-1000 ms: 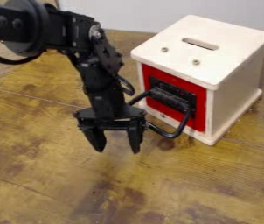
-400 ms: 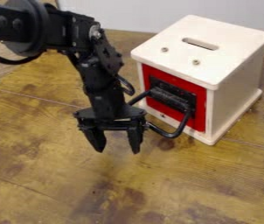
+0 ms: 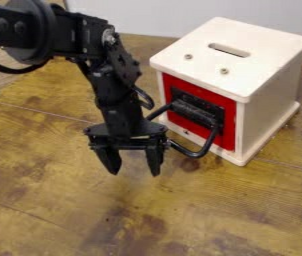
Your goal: Close the drawer
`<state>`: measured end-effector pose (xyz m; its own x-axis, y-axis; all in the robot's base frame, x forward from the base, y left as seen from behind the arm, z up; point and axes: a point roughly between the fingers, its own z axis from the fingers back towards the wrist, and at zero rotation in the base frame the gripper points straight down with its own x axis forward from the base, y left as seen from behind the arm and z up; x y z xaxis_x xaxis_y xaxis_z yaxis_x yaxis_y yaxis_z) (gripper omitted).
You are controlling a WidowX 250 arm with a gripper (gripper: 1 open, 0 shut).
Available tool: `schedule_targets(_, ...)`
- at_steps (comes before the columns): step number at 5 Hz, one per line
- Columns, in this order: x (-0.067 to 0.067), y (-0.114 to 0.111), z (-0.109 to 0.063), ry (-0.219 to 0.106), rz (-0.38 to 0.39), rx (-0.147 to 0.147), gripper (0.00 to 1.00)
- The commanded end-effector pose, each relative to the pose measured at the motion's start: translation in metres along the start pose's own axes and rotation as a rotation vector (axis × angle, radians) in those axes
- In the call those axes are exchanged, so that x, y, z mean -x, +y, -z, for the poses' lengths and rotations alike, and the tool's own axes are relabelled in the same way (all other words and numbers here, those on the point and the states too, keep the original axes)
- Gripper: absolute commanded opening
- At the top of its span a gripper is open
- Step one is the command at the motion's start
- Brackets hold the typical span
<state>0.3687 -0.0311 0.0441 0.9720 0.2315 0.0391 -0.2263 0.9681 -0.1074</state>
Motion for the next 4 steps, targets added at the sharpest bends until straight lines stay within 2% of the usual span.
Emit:
schedule_targets(1, -0.0106, -0.0017, -0.0329, -0.085, -0.008, 0.03, 1.0)
schedule_targets(4, -0.0118, -0.0022, -0.0307, -0.076, -0.011, 0.029, 1.0)
